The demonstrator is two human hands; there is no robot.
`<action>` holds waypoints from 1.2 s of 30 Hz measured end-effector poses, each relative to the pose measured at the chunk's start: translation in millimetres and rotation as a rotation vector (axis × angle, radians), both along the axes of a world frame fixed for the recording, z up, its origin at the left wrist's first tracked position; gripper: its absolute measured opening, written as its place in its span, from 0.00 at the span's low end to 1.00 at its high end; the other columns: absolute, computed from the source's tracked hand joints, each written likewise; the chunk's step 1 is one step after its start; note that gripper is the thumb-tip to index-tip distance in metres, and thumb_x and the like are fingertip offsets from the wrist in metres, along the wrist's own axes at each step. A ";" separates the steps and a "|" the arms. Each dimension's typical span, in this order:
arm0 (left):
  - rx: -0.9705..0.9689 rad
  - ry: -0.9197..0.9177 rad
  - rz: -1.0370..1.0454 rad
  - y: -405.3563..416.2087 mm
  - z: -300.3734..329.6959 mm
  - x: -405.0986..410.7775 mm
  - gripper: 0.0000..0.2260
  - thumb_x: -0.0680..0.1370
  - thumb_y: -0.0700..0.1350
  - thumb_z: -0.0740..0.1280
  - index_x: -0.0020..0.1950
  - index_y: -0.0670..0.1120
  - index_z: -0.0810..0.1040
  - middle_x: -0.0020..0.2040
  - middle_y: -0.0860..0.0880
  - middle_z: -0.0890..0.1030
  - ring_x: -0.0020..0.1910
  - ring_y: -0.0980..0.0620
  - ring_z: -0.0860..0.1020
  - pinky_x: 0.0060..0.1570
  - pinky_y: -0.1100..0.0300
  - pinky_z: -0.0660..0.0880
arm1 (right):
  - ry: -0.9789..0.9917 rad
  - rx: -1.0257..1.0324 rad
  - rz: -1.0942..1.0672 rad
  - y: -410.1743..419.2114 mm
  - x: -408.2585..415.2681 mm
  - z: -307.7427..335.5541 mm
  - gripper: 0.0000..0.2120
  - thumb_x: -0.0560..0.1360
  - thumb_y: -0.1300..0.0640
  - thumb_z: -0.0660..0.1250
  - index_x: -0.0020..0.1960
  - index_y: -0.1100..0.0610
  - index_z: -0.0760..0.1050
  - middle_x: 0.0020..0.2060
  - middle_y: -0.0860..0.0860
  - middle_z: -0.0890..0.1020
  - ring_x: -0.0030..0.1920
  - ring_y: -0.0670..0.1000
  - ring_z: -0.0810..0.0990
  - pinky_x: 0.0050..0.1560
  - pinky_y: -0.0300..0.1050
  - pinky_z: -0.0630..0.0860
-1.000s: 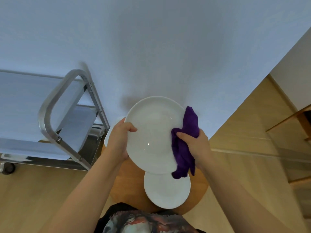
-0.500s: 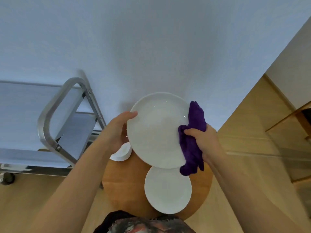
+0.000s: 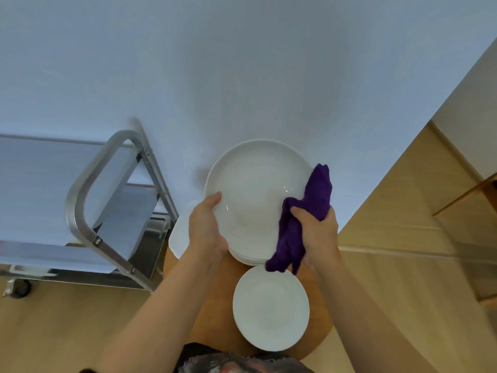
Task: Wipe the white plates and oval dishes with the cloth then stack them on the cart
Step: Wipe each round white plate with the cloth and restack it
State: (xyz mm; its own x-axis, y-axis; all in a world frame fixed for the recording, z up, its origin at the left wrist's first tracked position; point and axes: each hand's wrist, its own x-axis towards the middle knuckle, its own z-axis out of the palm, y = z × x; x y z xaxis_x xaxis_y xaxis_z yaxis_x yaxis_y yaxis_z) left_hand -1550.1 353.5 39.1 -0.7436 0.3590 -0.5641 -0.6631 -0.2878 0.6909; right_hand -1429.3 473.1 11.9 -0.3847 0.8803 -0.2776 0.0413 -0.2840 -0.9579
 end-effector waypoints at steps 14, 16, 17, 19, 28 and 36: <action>-0.142 0.089 -0.332 -3.2 1.0 -22.4 0.10 0.76 0.46 0.68 0.55 0.45 0.78 0.46 0.45 0.83 0.47 0.44 0.81 0.48 0.49 0.77 | -0.243 0.091 0.171 32.0 15.1 2.3 0.19 0.58 0.50 0.73 0.47 0.42 0.72 0.42 0.46 0.81 0.44 0.52 0.82 0.47 0.57 0.80; -0.159 0.092 -0.262 -0.8 -3.1 -17.7 0.09 0.76 0.47 0.68 0.53 0.46 0.78 0.45 0.45 0.83 0.47 0.42 0.81 0.48 0.48 0.77 | -0.223 0.133 0.186 34.4 12.9 5.7 0.19 0.60 0.51 0.74 0.48 0.43 0.72 0.42 0.45 0.81 0.44 0.52 0.82 0.44 0.54 0.81; -0.126 0.081 -0.221 0.5 -4.6 -14.5 0.08 0.75 0.47 0.68 0.53 0.47 0.78 0.45 0.45 0.84 0.47 0.42 0.81 0.49 0.47 0.77 | -0.192 0.143 0.168 34.5 12.8 7.2 0.19 0.62 0.53 0.74 0.49 0.44 0.72 0.43 0.46 0.81 0.44 0.52 0.82 0.44 0.52 0.81; -0.032 0.039 -0.147 3.5 -5.0 -8.4 0.07 0.75 0.48 0.69 0.52 0.48 0.78 0.42 0.46 0.85 0.48 0.42 0.81 0.49 0.46 0.78 | -0.119 0.116 0.112 32.1 13.6 8.1 0.18 0.65 0.56 0.75 0.51 0.45 0.72 0.45 0.47 0.81 0.45 0.51 0.82 0.42 0.49 0.80; 0.112 -0.124 0.139 26.4 -7.1 32.6 0.08 0.74 0.51 0.70 0.51 0.52 0.80 0.49 0.47 0.83 0.48 0.42 0.82 0.43 0.48 0.80 | 0.127 -0.249 -0.233 -30.3 -11.4 -8.3 0.27 0.69 0.62 0.74 0.65 0.54 0.69 0.53 0.52 0.80 0.50 0.52 0.81 0.44 0.45 0.80; 0.182 0.231 -0.281 -15.2 -3.5 -13.7 0.30 0.67 0.69 0.63 0.64 0.54 0.75 0.60 0.49 0.81 0.61 0.47 0.78 0.58 0.46 0.76 | -0.106 -0.602 0.324 25.2 20.2 26.7 0.18 0.62 0.65 0.74 0.51 0.62 0.76 0.32 0.57 0.83 0.29 0.54 0.82 0.27 0.43 0.77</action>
